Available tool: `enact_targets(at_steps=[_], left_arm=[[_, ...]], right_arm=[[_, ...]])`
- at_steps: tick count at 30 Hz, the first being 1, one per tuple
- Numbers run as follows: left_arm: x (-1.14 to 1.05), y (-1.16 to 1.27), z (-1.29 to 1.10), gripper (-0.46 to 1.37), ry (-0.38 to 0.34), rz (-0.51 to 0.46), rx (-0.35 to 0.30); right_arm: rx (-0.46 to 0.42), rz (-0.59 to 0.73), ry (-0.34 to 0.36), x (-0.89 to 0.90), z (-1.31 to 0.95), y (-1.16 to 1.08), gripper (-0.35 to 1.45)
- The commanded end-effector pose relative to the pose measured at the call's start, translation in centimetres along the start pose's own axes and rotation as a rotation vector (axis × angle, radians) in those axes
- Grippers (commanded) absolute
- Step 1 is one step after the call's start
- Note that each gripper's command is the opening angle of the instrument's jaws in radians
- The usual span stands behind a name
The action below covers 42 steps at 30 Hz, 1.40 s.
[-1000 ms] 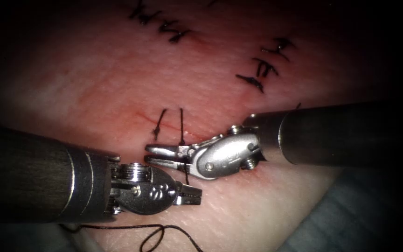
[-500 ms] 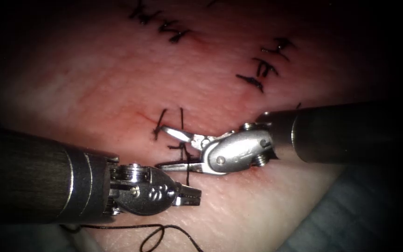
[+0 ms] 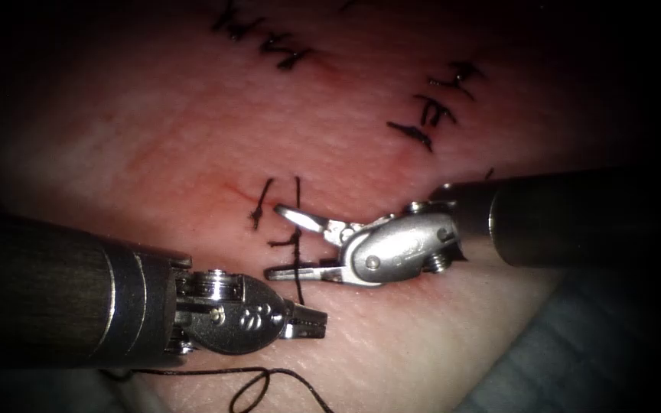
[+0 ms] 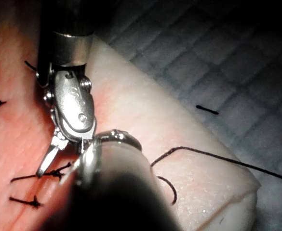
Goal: Wound Closure
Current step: Cut the suture using the right tool
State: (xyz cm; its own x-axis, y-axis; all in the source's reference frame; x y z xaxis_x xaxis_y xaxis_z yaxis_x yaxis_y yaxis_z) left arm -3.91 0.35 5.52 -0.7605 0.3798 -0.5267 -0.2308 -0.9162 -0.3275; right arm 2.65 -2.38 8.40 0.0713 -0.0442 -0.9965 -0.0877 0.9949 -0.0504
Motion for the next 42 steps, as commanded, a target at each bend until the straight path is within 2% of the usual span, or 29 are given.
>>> enact_targets(at_steps=[1,7,13,21,23,24,25,26,27,42], left_arm=[[0.00,0.00,0.00,-0.35,0.000,0.000,-0.004],[-0.01,0.00,0.00,-0.35,0.000,0.000,-0.003],[-0.01,0.02,0.00,-0.35,-0.001,0.000,-0.002],[-0.01,0.03,0.00,-0.35,-0.001,0.000,-0.001],[-0.01,0.03,-0.01,-0.35,-0.001,0.001,-0.002],[-0.01,0.03,-0.01,-0.35,-0.001,0.001,-0.002],[-0.01,0.03,-0.01,-0.35,-0.001,0.001,-0.002],[-0.01,0.03,-0.01,-0.35,-0.001,0.001,-0.002],[-0.01,0.03,-0.01,-0.35,-0.001,0.001,-0.002],[-0.02,0.03,0.00,-0.35,-0.001,0.001,-0.002]], right_arm=[[0.016,-0.002,0.003,-0.01,0.03,-0.02,1.44],[0.026,-0.019,0.009,-0.03,0.16,-0.13,1.44],[0.012,-0.028,0.019,-0.01,0.21,-0.11,1.43],[-0.001,-0.028,0.020,-0.08,0.29,-0.06,1.35],[0.005,-0.028,0.025,-0.10,0.27,-0.05,1.15],[0.015,-0.029,0.034,-0.10,0.25,-0.05,0.91],[0.025,-0.029,0.042,-0.11,0.23,-0.06,0.54],[0.039,-0.036,0.058,-0.12,0.19,-0.07,-0.31],[0.047,-0.036,0.060,-0.13,0.18,-0.06,-0.35],[0.048,-0.093,0.007,-0.10,0.09,-0.05,-0.35]])
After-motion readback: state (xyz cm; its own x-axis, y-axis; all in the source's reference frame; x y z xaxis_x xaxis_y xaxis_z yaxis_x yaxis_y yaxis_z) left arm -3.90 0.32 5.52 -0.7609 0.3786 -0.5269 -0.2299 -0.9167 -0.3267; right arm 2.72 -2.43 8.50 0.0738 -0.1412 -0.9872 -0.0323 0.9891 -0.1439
